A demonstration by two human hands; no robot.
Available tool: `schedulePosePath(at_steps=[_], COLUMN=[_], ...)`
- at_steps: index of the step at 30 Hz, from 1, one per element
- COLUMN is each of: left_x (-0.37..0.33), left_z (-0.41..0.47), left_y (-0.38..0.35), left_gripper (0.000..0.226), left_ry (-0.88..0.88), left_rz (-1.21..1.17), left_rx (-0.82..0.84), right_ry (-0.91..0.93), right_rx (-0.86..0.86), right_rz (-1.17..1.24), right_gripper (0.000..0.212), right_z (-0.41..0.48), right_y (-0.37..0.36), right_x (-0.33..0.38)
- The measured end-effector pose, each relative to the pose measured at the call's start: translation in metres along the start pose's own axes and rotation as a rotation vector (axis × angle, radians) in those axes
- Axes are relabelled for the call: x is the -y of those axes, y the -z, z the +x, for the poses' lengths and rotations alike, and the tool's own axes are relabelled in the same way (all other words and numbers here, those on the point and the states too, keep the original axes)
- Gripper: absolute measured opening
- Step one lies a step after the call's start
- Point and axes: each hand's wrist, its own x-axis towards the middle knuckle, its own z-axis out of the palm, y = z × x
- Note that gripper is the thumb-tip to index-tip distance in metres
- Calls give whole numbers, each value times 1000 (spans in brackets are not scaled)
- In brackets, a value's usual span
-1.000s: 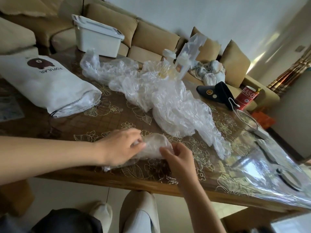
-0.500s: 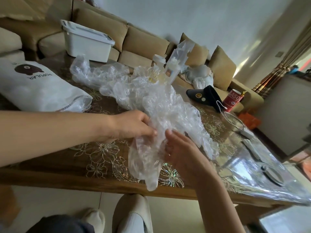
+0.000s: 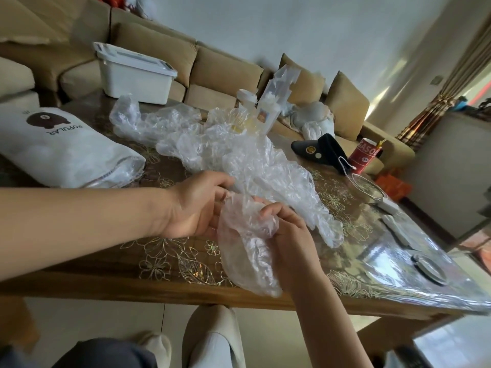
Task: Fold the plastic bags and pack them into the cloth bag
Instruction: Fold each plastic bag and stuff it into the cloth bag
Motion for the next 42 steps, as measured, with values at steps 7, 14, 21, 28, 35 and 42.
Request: schedulePosePath(at_steps=[7, 14, 21, 28, 35, 42], left_x=[10, 14, 18, 29, 30, 32], left_z=[-3, 1, 2, 0, 2, -6], left_y=[-3, 9, 7, 2, -1, -9], left_gripper=[32, 25, 10, 21, 16, 47], left_ry=[6, 18, -4, -349, -357, -143], left_rz=[125, 54, 100, 443, 567, 354], left_rx=[110, -60, -194, -319, -385, -58], right_ry=[90, 797, 938, 349, 131, 60], right_rx=[29, -161, -9, 24, -49, -201], right_rz=[-128, -1060, -1125, -471, -534, -444], right_gripper=[44, 74, 30, 30, 22, 47], right_z=[-5, -12, -15, -21, -13, -11], right_y=[4, 32, 27, 13, 7, 1], right_x=[-4, -27, -41, -25, -25, -31])
